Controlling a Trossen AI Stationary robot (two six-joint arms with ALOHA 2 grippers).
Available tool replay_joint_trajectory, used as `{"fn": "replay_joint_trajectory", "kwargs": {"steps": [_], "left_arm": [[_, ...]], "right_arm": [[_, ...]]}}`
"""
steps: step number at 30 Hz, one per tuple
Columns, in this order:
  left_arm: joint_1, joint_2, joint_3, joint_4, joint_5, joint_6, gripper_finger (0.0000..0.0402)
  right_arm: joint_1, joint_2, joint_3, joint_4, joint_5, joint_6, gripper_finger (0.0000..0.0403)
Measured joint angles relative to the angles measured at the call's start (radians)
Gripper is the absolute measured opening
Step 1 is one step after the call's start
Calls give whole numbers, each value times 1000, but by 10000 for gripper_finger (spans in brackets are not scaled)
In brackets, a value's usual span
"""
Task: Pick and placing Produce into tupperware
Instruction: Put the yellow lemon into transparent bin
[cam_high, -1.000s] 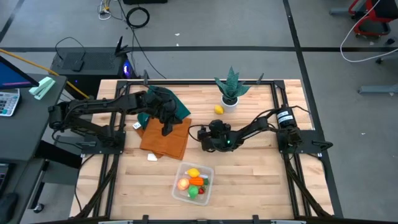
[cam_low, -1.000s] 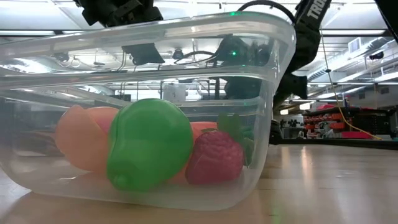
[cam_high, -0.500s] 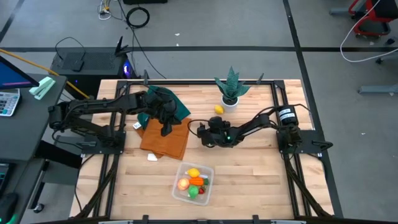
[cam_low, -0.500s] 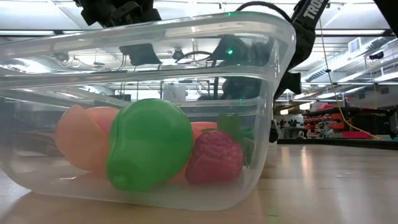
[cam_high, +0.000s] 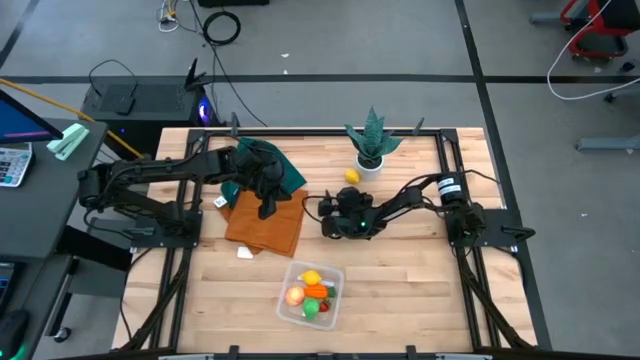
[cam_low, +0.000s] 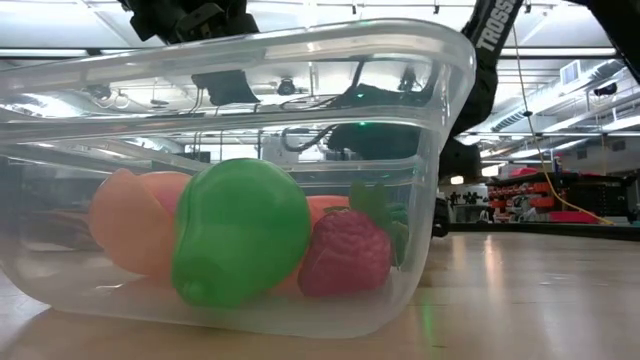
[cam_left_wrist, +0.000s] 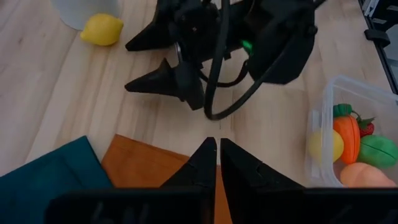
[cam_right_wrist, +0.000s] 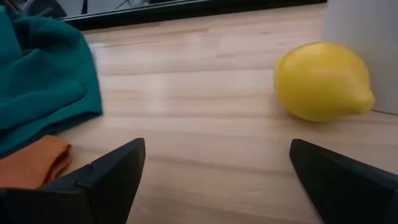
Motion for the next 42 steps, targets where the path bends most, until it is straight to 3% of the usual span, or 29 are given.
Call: {"fn": "replay_joint_trajectory", "kwargs": {"steps": [9,15,31,42], "left_arm": [[0,0,0,0,0,4,23],[0,0,0,-7,0,4,32],[0,0,0,-11,0,-2,27],[0,0,0,-15,0,5,31]], "right_arm": [[-10,146,214,-20,57,-166,368],[-13,201,304,-163,93,-98,368],[-35,189,315,-327,51,122,350],[-35,193,323,-357,49,74,337]]}}
